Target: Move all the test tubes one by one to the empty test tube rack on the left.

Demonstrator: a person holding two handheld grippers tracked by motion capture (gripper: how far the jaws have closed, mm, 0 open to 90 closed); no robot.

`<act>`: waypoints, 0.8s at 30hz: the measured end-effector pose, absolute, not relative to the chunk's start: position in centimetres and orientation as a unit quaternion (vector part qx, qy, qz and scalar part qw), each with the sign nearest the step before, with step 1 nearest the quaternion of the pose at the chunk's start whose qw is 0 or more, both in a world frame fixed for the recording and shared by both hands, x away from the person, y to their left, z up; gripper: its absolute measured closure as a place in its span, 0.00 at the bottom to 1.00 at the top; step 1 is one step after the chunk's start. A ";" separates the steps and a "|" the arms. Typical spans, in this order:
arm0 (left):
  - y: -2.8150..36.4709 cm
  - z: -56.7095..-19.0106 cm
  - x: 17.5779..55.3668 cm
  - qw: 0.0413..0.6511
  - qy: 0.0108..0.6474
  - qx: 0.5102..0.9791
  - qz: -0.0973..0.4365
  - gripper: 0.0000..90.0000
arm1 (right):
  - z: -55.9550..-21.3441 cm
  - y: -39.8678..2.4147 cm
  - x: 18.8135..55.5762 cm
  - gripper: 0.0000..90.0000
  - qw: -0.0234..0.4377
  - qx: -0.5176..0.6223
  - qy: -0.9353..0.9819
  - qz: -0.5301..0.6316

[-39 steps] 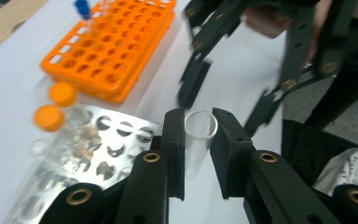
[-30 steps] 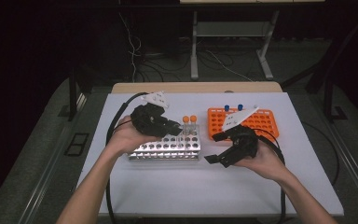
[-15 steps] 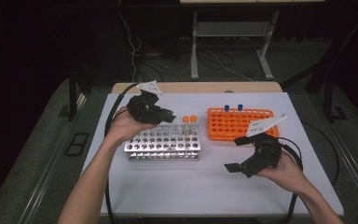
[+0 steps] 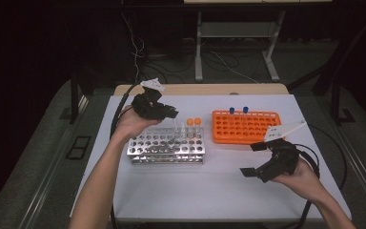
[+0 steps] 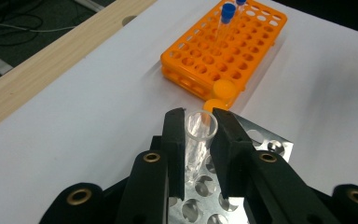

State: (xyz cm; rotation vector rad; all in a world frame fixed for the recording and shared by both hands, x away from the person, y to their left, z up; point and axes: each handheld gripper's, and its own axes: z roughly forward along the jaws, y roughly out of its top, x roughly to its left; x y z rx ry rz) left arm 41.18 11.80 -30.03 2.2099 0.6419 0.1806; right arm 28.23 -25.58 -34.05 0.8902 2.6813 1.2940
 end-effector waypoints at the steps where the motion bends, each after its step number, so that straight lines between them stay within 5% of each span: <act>1: 11.7 -30.2 41.3 0.404 0.253 0.876 0.072 0.83 | -34.2 -25.8 28.2 0.00 0.018 0.288 0.862 0.417; 24: 11.7 -33.4 42.0 0.395 0.267 0.877 0.051 0.83 | -35.6 -28.1 28.9 0.00 0.029 0.318 0.845 0.430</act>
